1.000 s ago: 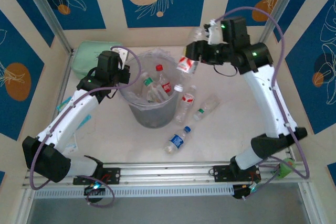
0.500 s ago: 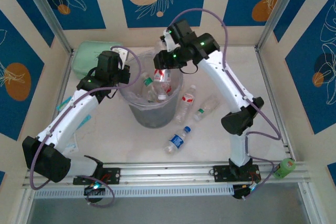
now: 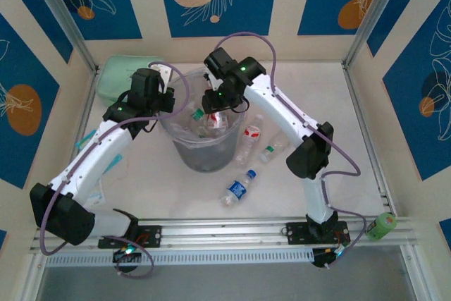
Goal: Put the plastic bottles in the bin
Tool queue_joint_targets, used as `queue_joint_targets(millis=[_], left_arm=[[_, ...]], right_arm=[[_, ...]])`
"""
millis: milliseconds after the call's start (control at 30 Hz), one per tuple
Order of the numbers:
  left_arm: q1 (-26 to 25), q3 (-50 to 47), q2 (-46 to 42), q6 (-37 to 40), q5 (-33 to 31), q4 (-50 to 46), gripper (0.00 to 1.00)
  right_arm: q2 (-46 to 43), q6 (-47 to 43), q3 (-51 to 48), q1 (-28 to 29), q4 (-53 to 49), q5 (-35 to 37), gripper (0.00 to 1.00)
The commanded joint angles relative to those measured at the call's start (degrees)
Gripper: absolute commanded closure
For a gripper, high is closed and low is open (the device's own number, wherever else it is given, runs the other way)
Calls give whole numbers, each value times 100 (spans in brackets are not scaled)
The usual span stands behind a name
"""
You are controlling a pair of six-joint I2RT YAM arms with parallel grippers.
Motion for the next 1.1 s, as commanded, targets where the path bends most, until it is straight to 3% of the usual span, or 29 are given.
queue_joint_targets(millis=[0,300,400,700,1067], left_arm=[[-133,-240,153,25,102,-434,100],[-141,-241,158,26,104,-437,100],[-141,-243,153,26,91,-434,100],[-141,-231,188,26,117,-443,100],[-141,-230,189,31,135,-459,100]], right_arm=[[184,-133,-328,113,-442,57,52],[381,-43,-747,166,-267,93,42],[291,-91,-665,256,-276,507,35],[-60,-249,215,412,-587,1116,13],[-203,-362,1340,553,-1065,1532,5]])
